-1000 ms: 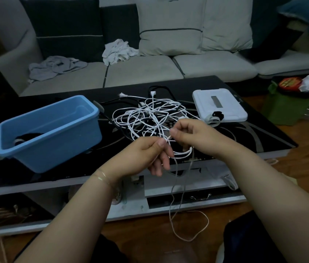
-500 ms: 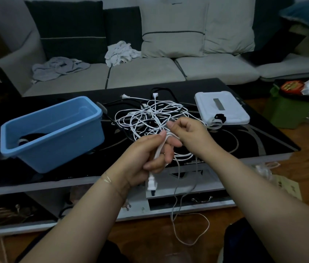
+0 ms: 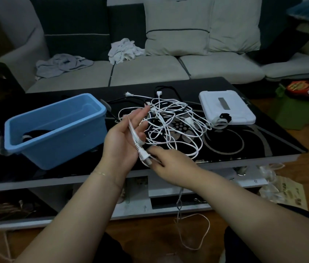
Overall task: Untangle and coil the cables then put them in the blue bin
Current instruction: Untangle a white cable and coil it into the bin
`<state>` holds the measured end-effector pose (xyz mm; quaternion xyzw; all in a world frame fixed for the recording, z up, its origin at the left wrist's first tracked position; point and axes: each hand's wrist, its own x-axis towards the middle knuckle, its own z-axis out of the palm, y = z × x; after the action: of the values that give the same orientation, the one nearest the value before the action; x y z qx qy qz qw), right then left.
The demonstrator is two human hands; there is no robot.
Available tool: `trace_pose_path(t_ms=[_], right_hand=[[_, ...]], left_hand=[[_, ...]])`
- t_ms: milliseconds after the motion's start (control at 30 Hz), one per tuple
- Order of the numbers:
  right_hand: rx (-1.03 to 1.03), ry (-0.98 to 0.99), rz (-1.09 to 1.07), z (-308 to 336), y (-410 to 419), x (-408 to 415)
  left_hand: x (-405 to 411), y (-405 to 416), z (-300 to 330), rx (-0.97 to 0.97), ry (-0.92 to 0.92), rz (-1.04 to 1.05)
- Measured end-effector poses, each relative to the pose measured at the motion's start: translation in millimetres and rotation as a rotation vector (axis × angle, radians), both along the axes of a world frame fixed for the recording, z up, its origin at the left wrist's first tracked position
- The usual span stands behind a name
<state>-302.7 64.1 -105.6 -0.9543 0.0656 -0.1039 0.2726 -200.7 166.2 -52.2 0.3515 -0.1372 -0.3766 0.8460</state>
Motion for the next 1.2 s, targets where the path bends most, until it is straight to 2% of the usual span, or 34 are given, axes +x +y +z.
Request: trace_pose_path(t_ms=[133,300,467,600,700,767,833,933,1033,1133,1200], right_hand=[[-0.073,-0.047,0.009,9,-1,-3],[-0.18,-0.062,-0.019,15,-2,-5],[-0.141,-0.062,-0.059,19,-6,-10],[-0.109,0.013,-0.112,23,-14,-10],[-0.148,0.021,-0.181,26,-24,-11],[-0.143,0.042,-0.23,27,-33,-10],[-0.031,0.047,-0.256,28,-42,-11],[0.298,-0.04,-0.158,28,-46,-9],[0.467,-0.123,-0.098,30,-47,-9],[0.508,-0.156,-0.089,32,-50,-9],[0.447,-0.155,-0.109,32,-53,-9]], left_hand=[[-6,-6,-4,0.218,-0.356,0.122],[-10,-10,-13,0.434,-0.658,0.175],[-10,-8,-20,0.613,-0.914,0.153],[-10,-9,-29,0.885,-1.437,0.124],[-11,-9,-28,1.081,-1.616,0.007],[-9,-8,-27,1.106,-1.558,-0.156],[-9,-8,-26,1.053,-1.501,-0.276],[-11,-8,-21,0.889,-1.476,-0.294],[-15,-6,-15,0.759,-1.257,-0.322],[-21,-5,-14,0.668,-1.017,-0.343],[-23,-6,-15,0.623,-0.948,-0.361]])
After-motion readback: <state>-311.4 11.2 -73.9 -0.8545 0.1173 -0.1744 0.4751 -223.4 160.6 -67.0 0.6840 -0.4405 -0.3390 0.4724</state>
